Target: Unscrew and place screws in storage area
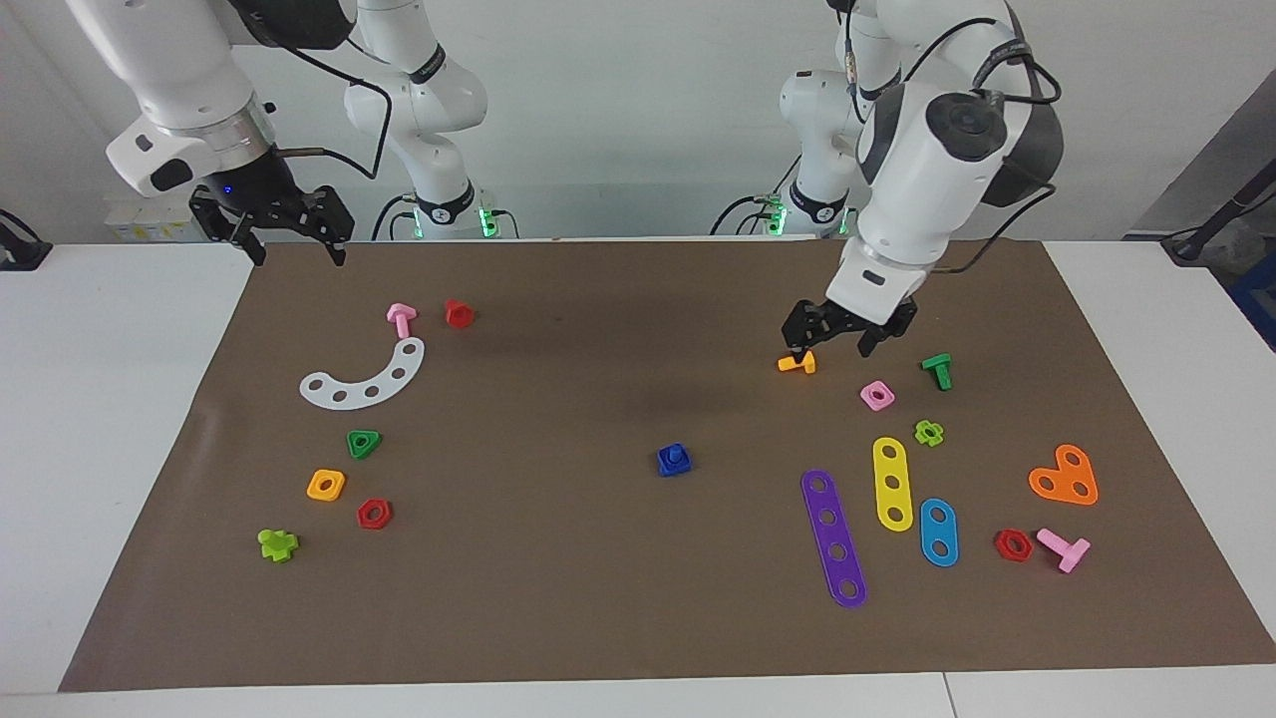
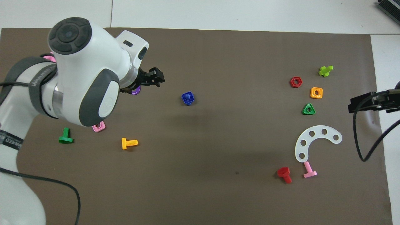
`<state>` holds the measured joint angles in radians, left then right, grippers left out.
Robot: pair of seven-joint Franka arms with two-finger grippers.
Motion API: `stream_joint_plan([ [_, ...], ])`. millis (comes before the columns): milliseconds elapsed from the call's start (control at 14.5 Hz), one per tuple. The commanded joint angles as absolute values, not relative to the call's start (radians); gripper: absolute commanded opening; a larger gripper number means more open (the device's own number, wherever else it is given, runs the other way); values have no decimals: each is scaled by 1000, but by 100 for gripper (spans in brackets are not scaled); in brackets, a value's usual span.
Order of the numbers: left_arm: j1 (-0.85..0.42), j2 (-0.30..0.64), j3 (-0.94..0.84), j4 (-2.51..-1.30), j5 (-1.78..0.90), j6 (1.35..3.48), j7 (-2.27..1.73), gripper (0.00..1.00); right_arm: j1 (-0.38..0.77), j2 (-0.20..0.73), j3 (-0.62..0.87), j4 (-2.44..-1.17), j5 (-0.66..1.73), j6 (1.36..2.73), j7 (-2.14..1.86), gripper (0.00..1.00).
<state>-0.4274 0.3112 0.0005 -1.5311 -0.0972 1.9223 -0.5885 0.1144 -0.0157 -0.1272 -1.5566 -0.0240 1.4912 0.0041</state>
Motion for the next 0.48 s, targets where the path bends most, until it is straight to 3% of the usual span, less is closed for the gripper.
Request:
stream_joint_plan([
  [0,-495,394,21,-1502,-114,2015,-694,95,107,-43,-123,-1588,-11,1494,17,100],
  [206,-560,517,28,-1448,-100,2103,-800,87,107,-43,-123,-1588,-11,1494,17,100],
  [412,-583,560,28,-1462,-84,2190,-816,81,107,-43,-123,-1589,-11,1494,17,100],
])
